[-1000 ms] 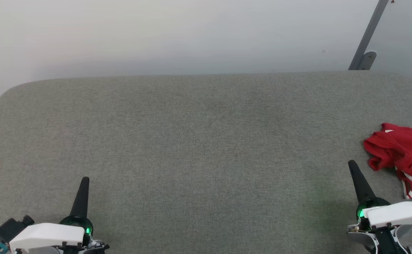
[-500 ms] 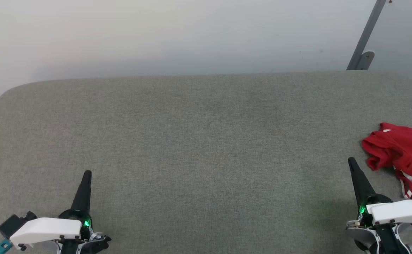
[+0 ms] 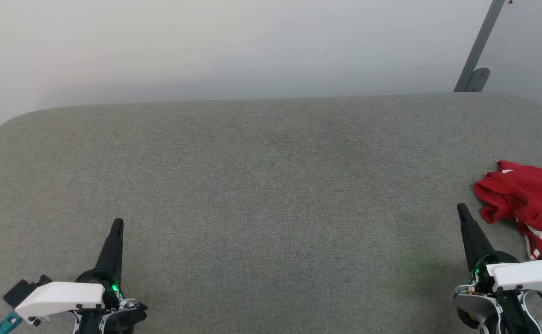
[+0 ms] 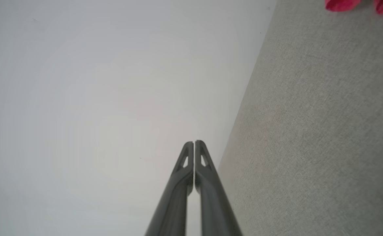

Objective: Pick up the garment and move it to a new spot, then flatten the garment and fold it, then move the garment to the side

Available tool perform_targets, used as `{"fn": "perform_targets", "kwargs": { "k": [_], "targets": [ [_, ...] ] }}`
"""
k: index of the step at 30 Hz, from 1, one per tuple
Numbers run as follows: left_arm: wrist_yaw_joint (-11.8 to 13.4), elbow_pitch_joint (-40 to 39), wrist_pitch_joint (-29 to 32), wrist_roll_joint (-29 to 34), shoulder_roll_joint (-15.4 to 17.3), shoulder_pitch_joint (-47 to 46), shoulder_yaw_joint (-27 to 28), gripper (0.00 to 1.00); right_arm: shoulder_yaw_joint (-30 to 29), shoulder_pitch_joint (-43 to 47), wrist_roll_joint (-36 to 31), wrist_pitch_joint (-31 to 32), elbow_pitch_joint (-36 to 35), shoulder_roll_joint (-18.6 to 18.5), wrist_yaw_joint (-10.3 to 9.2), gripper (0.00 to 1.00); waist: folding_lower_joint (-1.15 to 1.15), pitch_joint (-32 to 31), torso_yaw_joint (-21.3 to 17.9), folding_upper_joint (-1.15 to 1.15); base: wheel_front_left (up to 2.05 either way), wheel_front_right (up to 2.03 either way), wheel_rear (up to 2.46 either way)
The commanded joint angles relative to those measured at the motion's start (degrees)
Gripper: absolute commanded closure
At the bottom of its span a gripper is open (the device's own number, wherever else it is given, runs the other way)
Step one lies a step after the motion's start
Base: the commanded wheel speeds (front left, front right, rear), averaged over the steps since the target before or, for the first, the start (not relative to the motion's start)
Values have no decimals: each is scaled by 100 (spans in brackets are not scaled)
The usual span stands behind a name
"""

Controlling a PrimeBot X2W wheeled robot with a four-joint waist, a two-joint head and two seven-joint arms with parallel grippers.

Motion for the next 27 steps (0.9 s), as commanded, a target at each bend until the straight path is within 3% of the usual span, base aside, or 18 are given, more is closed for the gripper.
{"fn": "perform_targets", "kwargs": {
  "k": [1,16,27],
  "targets": [
    [2,1,44,-110,1,-105,35,100,-23,-54,119,35,2,29,-1,100,0,-1,-3,0,0,0,0],
    [2,68,204,-583,-105,-225,98,100,-50,-137,659,83,101,80,-2,100,0,-11,-34,0,0,0,0],
    [2,67,208,-560,-112,-219,110,100,-47,-115,644,80,95,75,-2,100,0,-11,-34,0,0,0,0]
  ]
}}
